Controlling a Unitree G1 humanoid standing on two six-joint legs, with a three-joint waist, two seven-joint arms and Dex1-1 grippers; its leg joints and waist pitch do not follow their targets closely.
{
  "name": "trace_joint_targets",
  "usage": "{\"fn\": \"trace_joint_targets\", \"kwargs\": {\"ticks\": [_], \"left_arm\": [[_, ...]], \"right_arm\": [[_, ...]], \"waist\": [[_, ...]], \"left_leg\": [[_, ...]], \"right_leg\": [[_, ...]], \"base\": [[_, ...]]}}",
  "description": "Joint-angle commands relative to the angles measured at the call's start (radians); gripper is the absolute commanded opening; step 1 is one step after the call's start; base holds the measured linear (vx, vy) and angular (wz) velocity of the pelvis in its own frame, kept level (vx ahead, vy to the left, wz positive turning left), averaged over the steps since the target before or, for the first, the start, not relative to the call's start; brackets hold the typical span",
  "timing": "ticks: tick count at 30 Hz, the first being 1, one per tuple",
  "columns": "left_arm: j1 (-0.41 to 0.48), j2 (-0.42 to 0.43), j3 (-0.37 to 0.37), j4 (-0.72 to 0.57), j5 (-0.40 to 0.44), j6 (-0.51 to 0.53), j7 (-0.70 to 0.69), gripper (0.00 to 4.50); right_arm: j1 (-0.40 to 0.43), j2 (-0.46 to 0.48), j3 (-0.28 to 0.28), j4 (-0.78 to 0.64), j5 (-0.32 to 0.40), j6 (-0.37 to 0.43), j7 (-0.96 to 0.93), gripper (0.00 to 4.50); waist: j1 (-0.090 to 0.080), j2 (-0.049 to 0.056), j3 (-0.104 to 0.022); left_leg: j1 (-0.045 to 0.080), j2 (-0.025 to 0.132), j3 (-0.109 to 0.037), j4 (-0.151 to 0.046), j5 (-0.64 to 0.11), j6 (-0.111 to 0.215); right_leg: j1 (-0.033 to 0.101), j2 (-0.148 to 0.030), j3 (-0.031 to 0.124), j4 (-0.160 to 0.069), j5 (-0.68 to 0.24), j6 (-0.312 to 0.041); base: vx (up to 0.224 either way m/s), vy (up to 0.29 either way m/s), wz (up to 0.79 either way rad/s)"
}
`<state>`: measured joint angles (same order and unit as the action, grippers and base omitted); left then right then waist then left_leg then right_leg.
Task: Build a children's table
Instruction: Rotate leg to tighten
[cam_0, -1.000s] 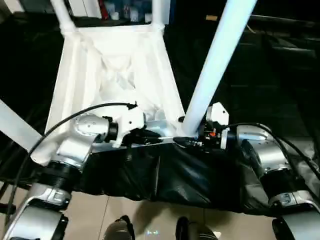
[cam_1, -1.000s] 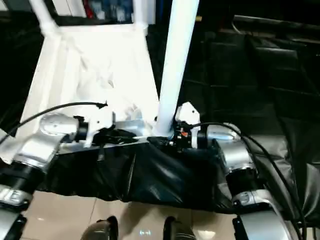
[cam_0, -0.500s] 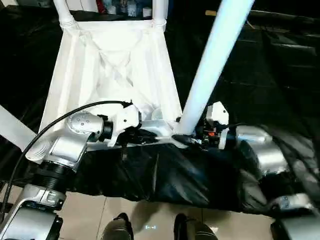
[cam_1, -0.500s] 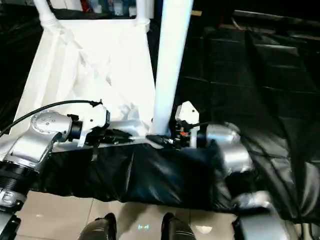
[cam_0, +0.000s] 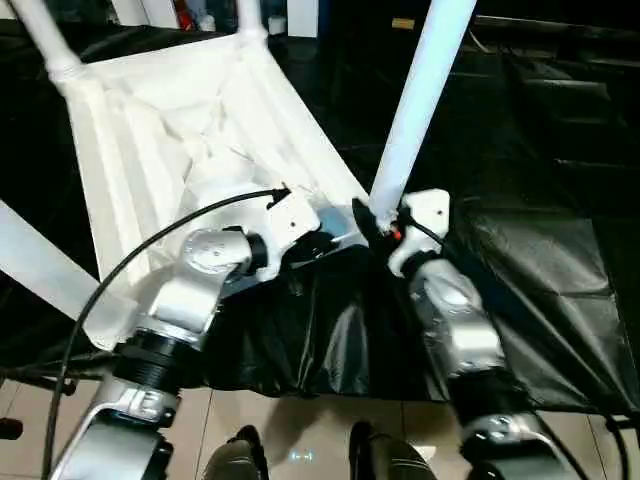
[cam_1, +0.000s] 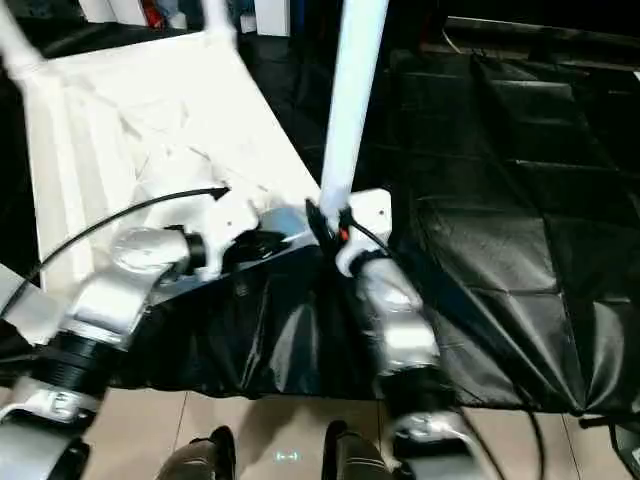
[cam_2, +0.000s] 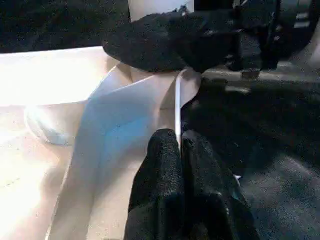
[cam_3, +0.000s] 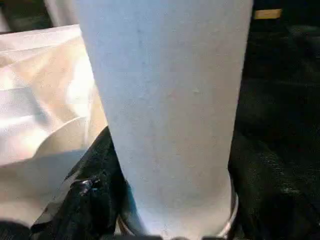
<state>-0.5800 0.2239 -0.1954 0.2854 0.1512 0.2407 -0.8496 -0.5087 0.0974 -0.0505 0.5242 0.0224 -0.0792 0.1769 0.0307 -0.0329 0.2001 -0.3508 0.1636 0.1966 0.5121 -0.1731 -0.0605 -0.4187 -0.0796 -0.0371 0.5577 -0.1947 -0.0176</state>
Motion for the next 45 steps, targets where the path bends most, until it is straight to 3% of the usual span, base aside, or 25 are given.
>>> {"fn": "trace_joint_targets", "kwargs": {"ticks": [1,6,7,10,14,16,17,18,21,23,27,29,31,33,34,37,43,45], "left_arm": [[0.037,-0.087,-0.069,0.052,-0.028,0.002,0.069,0.00],[0.057,-0.047,-0.071,0.024,-0.030,-0.011,0.004,0.00],[0.065,-0.026,-0.074,0.015,-0.044,-0.028,-0.033,0.00],[0.080,0.018,-0.082,0.000,-0.060,-0.054,-0.108,0.00],[0.100,0.076,-0.091,-0.018,-0.081,-0.086,-0.217,0.00],[0.100,0.104,-0.093,-0.013,-0.085,-0.099,-0.261,0.00],[0.098,0.118,-0.093,-0.008,-0.089,-0.108,-0.281,0.00],[0.097,0.134,-0.091,-0.004,-0.095,-0.114,-0.305,0.00],[0.084,0.157,-0.087,0.017,-0.108,-0.127,-0.342,0.00],[0.074,0.173,-0.087,0.030,-0.120,-0.134,-0.369,0.00],[0.053,0.192,-0.084,0.054,-0.142,-0.144,-0.416,0.00],[0.038,0.205,-0.085,0.075,-0.149,-0.154,-0.438,0.00],[0.024,0.213,-0.085,0.097,-0.154,-0.164,-0.452,0.00],[0.015,0.216,-0.085,0.110,-0.153,-0.170,-0.455,0.00],[0.015,0.216,-0.085,0.110,-0.153,-0.170,-0.455,0.00],[0.004,0.217,-0.082,0.130,-0.154,-0.176,-0.467,0.00],[0.001,0.210,-0.077,0.135,-0.157,-0.172,-0.447,0.00],[0.001,0.203,-0.072,0.133,-0.154,-0.163,-0.423,0.00]], "right_arm": [[0.043,0.088,0.134,0.091,-0.055,0.052,0.038,2.92],[0.063,0.056,0.149,0.039,-0.052,0.062,0.097,3.45],[0.063,0.026,0.150,0.025,-0.043,0.068,0.133,3.55],[0.053,-0.045,0.151,0.005,-0.022,0.075,0.229,3.55],[0.025,-0.142,0.151,0.015,-0.022,0.083,0.361,3.55],[0.010,-0.189,0.151,0.024,-0.022,0.086,0.436,3.55],[0.004,-0.213,0.153,0.024,-0.010,0.092,0.484,3.55],[0.000,-0.241,0.160,0.018,0.009,0.100,0.550,3.55],[-0.005,-0.303,0.197,0.016,0.021,0.091,0.688,3.55],[-0.003,-0.337,0.219,0.001,0.045,0.097,0.793,3.55],[-0.006,-0.374,0.239,-0.023,0.096,0.131,0.946,3.55],[-0.007,-0.396,0.259,-0.037,0.119,0.150,1.026,3.55],[-0.010,-0.414,0.279,-0.040,0.130,0.158,1.079,3.55],[-0.011,-0.419,0.287,-0.039,0.129,0.160,1.095,3.55],[-0.011,-0.419,0.287,-0.039,0.129,0.160,1.095,3.30],[-0.014,-0.420,0.290,-0.033,0.123,0.159,1.113,3.11],[-0.011,-0.383,0.272,-0.015,0.120,0.168,1.037,2.68],[-0.008,-0.366,0.262,-0.009,0.114,0.165,0.997,2.64]], "waist": [[-0.001,-0.006,-0.018],[0.001,-0.009,-0.018],[0.000,-0.014,-0.022],[0.000,-0.011,-0.021],[0.001,-0.013,-0.026],[0.002,-0.012,-0.030],[0.006,-0.009,-0.034],[0.002,-0.014,-0.038],[0.000,-0.013,-0.038],[0.002,-0.014,-0.033],[0.007,-0.011,-0.026],[0.009,-0.011,-0.028],[0.013,-0.010,-0.030],[0.016,-0.012,-0.033],[0.017,-0.013,-0.033],[0.020,-0.014,-0.037],[0.024,-0.015,-0.035],[0.024,-0.016,-0.031]], "left_leg": [[0.004,0.072,-0.045,-0.082,-0.365,0.023],[-0.001,0.069,-0.041,-0.080,-0.332,0.048],[0.000,0.069,-0.039,-0.079,-0.322,0.052],[-0.007,0.070,-0.039,-0.078,-0.290,0.063],[-0.001,0.069,-0.029,-0.065,-0.224,0.099],[0.001,0.065,-0.021,-0.054,-0.146,0.121],[0.005,0.065,-0.015,-0.045,-0.082,0.142],[-0.002,0.059,-0.013,-0.037,-0.023,0.166],[-0.005,0.057,-0.010,-0.023,0.038,0.219],[-0.006,0.059,-0.012,-0.024,0.006,0.220],[0.001,0.072,-0.018,-0.037,-0.103,0.172],[0.004,0.075,-0.018,-0.038,-0.122,0.148],[0.009,0.075,-0.013,-0.035,-0.110,0.150],[0.005,0.074,-0.012,-0.031,-0.075,0.157],[0.004,0.073,-0.012,-0.030,-0.067,0.160],[0.002,0.071,-0.011,-0.026,-0.034,0.173],[0.000,0.072,-0.013,-0.028,-0.051,0.164],[-0.001,0.072,-0.015,-0.033,-0.099,0.140]], "right_leg": [[0.004,-0.084,0.058,-0.088,-0.545,-0.069],[0.009,-0.082,0.061,-0.084,-0.487,-0.068],[0.011,-0.082,0.061,-0.083,-0.479,-0.070],[0.019,-0.081,0.057,-0.077,-0.431,-0.088],[0.023,-0.078,0.058,-0.066,-0.316,-0.148],[0.029,-0.076,0.055,-0.054,-0.206,-0.188],[0.033,-0.074,0.055,-0.042,-0.095,-0.215],[0.042,-0.066,0.052,-0.025,0.032,-0.239],[0.043,-0.062,0.050,-0.007,0.204,-0.281],[0.045,-0.064,0.046,-0.012,0.140,-0.286],[0.039,-0.071,0.046,-0.032,-0.113,-0.280],[0.037,-0.072,0.047,-0.034,-0.154,-0.273],[0.034,-0.069,0.048,-0.030,-0.124,-0.278],[0.037,-0.071,0.048,-0.023,-0.071,-0.288],[0.038,-0.072,0.048,-0.022,-0.060,-0.290],[0.041,-0.073,0.047,-0.017,-0.022,-0.299],[0.040,-0.075,0.047,-0.022,-0.077,-0.293],[0.038,-0.077,0.048,-0.032,-0.160,-0.277]], "base": [[0.000,0.000,0.00],[0.000,0.000,0.00],[0.000,0.000,0.00],[0.000,0.000,0.00],[0.000,0.000,0.00],[0.051,-0.042,0.03],[0.056,-0.048,0.04],[0.000,0.000,0.00],[0.000,0.000,0.00],[0.000,0.000,0.00],[0.000,0.000,0.00],[0.000,0.000,0.00],[0.000,0.000,0.00],[0.000,0.000,0.00],[0.000,0.000,0.00],[0.000,0.000,0.00],[0.000,0.000,0.00],[0.000,0.000,0.00]]}}
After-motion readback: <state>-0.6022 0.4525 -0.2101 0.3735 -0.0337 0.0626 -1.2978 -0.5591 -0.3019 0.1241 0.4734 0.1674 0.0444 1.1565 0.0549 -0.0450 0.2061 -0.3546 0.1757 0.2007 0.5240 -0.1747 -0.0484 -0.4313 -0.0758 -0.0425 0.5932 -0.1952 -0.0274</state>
